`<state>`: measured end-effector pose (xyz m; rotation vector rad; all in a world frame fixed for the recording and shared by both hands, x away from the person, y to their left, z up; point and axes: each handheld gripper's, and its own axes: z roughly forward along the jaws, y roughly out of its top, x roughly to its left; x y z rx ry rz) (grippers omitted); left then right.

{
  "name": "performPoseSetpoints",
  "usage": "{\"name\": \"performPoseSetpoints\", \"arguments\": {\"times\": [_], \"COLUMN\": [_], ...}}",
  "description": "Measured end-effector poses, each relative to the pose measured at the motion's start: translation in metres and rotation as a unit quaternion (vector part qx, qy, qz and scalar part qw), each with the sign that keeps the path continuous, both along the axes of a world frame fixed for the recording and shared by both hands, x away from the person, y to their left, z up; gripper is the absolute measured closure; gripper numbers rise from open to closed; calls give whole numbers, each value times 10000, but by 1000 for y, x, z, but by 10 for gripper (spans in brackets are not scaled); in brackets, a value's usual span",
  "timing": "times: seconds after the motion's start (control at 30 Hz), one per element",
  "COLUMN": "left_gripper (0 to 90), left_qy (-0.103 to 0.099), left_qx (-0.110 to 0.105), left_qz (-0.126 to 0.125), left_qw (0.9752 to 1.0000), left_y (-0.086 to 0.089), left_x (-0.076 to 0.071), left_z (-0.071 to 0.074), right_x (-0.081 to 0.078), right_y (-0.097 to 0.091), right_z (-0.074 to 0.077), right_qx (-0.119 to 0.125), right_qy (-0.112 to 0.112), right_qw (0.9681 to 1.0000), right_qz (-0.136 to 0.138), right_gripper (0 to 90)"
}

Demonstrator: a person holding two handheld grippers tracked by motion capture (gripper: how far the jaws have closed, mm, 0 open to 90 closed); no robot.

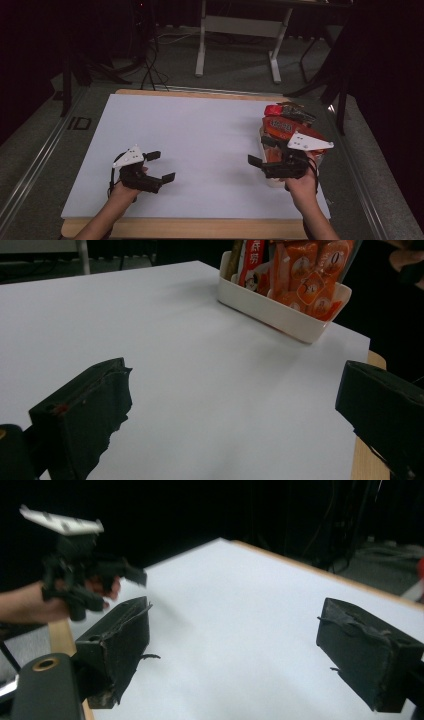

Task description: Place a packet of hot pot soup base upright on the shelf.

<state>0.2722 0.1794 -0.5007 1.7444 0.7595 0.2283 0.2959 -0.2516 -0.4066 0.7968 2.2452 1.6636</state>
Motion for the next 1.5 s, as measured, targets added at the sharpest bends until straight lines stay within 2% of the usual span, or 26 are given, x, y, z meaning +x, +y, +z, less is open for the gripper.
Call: {"name": "performPoseSetpoints", "arguments": {"times": [0.07, 0.23, 0.5, 0.57, 0.73, 0.97, 1.5], "left_gripper": [9, 9, 9, 9, 9, 9, 9], "left_qy": [1, 0, 6, 8, -12, -1, 38], "left_qx": [1, 33, 36, 21, 56, 77, 93], "left_qz": [-20, -35, -46, -50, -59, -72, -96], "left_qw": [10000, 10000, 10000, 10000, 10000, 9999, 9999], "left_y": [0, -1, -2, -2, -2, -3, -4], "left_x": [0, 0, 0, -1, -1, -1, -2], "left_z": [0, -1, -2, -2, -1, -2, -6], "right_x": [1, 3, 1, 0, -7, -12, -9], "right_y": [3, 11, 17, 18, 15, 7, 0], "right_z": [-7, -25, -45, -47, -53, -59, -71], "right_qx": [-18, -236, -401, -406, -374, -384, -458], "right_qy": [65, 287, 344, 365, 244, 245, 419], "right_qw": [10000, 9993, 9985, 9984, 9990, 9989, 9981], "right_qz": [36, 79, 156, 170, 29, -72, -42], "right_gripper": [134, 134, 136, 137, 138, 139, 141]}}
